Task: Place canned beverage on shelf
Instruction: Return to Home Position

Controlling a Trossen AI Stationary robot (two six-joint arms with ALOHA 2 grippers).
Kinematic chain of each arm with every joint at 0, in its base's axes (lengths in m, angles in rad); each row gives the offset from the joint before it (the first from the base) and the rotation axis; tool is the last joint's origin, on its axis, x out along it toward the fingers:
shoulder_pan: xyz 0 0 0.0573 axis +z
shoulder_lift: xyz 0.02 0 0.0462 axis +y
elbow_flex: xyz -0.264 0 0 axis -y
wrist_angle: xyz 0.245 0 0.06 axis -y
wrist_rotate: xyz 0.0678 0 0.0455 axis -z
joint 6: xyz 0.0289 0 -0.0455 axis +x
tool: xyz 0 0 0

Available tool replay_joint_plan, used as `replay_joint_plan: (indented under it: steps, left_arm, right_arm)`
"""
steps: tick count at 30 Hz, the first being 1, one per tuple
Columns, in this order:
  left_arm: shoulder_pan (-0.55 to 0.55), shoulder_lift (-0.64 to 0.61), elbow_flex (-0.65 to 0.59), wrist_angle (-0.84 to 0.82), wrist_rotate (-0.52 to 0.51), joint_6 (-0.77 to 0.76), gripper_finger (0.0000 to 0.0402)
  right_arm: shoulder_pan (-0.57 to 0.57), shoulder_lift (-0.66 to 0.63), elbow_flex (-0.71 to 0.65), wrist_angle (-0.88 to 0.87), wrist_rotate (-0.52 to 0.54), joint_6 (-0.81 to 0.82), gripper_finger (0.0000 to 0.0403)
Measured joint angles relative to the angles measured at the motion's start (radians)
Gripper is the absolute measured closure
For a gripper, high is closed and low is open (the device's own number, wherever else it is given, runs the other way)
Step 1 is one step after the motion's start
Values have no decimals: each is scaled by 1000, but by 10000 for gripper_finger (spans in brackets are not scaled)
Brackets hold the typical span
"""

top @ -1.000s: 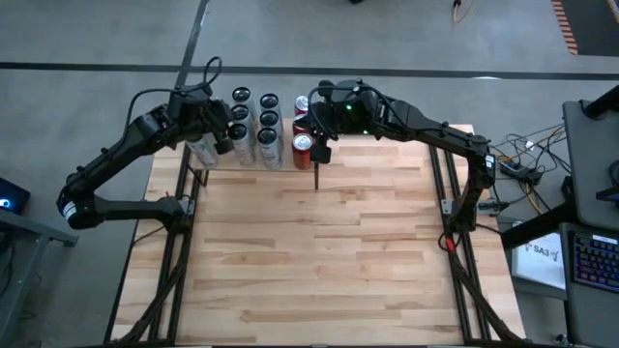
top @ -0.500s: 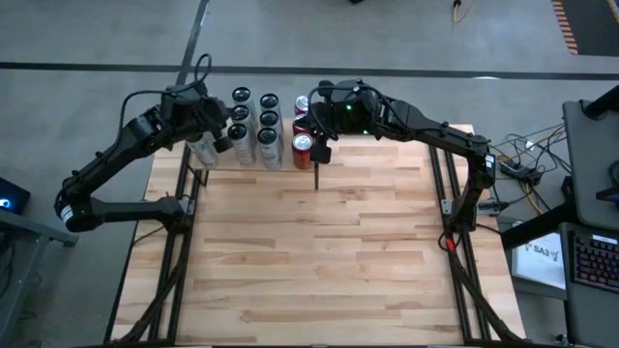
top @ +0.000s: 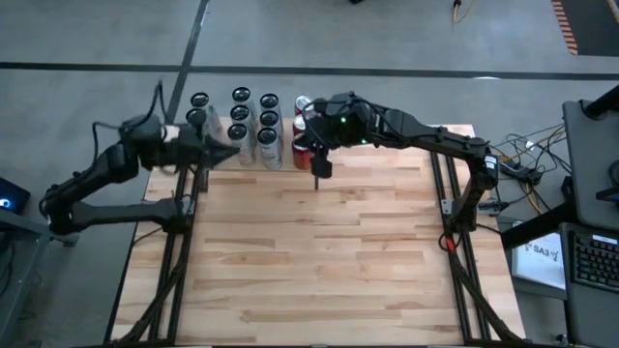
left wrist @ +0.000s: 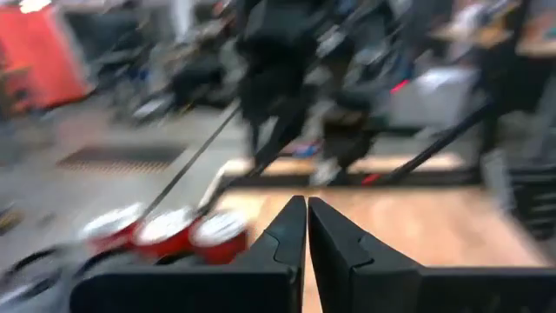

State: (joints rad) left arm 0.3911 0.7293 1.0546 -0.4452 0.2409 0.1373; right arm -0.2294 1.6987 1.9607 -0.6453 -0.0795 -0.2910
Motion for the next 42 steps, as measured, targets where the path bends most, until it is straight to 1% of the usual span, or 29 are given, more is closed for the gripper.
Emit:
replay_joint_plan:
  steps: [2, 4, 6, 8, 10, 13, 17, 21, 23, 26, 30, 32, 33, 35, 37, 39, 42]
  left_arm:
    - [-93, -41, -69, 94, -5, -38, 402]
    - [-191, -80, -143, 174, -41, -62, 402]
    - [-290, -112, -213, 232, -114, -68, 402]
    - [-376, -144, -276, 253, -197, -58, 402]
    - [-453, -179, -332, 262, -255, -43, 402]
    - [-540, -232, -410, 284, -275, -37, 402]
    - [-628, -305, -501, 285, -263, -27, 402]
    - [-678, -378, -581, 295, -204, -16, 402]
    - [-686, -413, -617, 291, -156, -16, 402]
    - [-686, -462, -678, 307, -83, -15, 402]
    - [-687, -509, -763, 390, -32, -18, 402]
    - [-687, -523, -799, 405, -34, -54, 402]
    - [-687, -529, -818, 402, -54, -78, 402]
    - [-685, -531, -851, 415, -129, -129, 402]
    - [-685, -524, -883, 470, -170, -151, 402]
    - [-685, -514, -910, 531, -170, -142, 402]
    - [-684, -503, -942, 575, -171, -113, 402]
  right_arm:
    - [15, -19, -47, 19, 0, 12, 390]
    - [32, -43, -106, 59, -1, 23, 390]
    - [52, -77, -173, 92, -3, 34, 391]
    - [71, -122, -250, 128, -5, 46, 391]
    - [85, -180, -344, 192, -18, 70, 391]
    - [92, -273, -501, 300, -75, 102, 391]
    - [92, -400, -716, 466, -85, 158, 391]
    - [92, -520, -913, 633, -85, 182, 391]
    - [92, -577, -999, 674, -85, 194, 391]
    - [92, -657, -1110, 743, -85, 208, 391]
    - [92, -753, -1227, 828, -86, 236, 391]
    - [92, -797, -1273, 848, -86, 240, 391]
    - [92, -817, -1295, 852, -85, 239, 391]
    - [91, -856, -1339, 883, -85, 238, 391]
    - [87, -889, -1379, 935, -86, 238, 391]
    - [86, -919, -1415, 977, -86, 229, 391]
    - [76, -960, -1456, 983, -88, 224, 392]
